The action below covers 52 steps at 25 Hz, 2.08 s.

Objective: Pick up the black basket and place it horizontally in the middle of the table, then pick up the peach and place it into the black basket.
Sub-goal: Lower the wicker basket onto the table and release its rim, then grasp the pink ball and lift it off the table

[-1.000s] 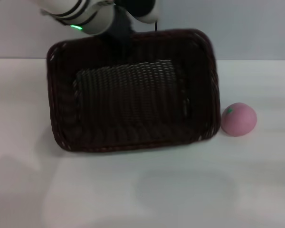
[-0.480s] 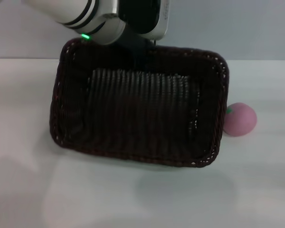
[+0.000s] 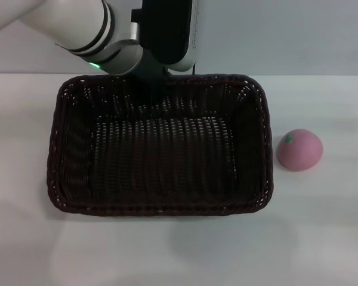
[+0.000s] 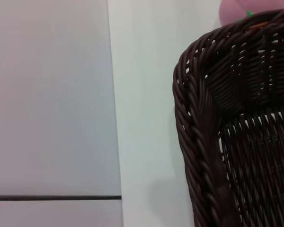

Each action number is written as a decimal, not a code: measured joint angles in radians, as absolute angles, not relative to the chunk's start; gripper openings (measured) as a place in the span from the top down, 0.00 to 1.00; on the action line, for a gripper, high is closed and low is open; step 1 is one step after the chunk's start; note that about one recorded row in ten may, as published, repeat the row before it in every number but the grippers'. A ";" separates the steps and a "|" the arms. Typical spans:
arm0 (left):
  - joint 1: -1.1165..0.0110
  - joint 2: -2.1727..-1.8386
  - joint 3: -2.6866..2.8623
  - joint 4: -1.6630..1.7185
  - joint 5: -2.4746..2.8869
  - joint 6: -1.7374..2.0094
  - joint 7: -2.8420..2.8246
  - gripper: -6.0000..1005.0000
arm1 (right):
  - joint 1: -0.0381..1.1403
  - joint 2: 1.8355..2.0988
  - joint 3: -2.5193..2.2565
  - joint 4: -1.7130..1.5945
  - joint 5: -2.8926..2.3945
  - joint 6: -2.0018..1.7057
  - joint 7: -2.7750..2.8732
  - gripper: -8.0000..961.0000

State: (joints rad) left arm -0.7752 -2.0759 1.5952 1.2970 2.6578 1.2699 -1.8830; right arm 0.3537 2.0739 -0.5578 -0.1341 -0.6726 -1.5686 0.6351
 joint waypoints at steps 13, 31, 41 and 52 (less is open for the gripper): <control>-0.758 -2.079 1.707 1.307 2.730 1.253 -1.926 0.77 | 0.354 2.074 -0.555 -0.135 -0.674 -1.556 0.633 0.24; -0.670 -2.072 1.748 1.395 2.722 1.183 -2.023 0.55 | 0.355 2.074 -0.562 -0.138 -0.673 -1.550 0.637 0.24; -0.452 -2.067 1.568 1.548 2.410 0.945 -1.956 0.26 | 0.298 2.068 -0.561 -0.289 -0.908 -1.526 0.656 0.24; -0.147 -2.066 1.376 1.312 1.391 0.727 -1.451 0.20 | 0.270 2.069 -0.557 -0.929 -1.625 -1.450 1.387 0.24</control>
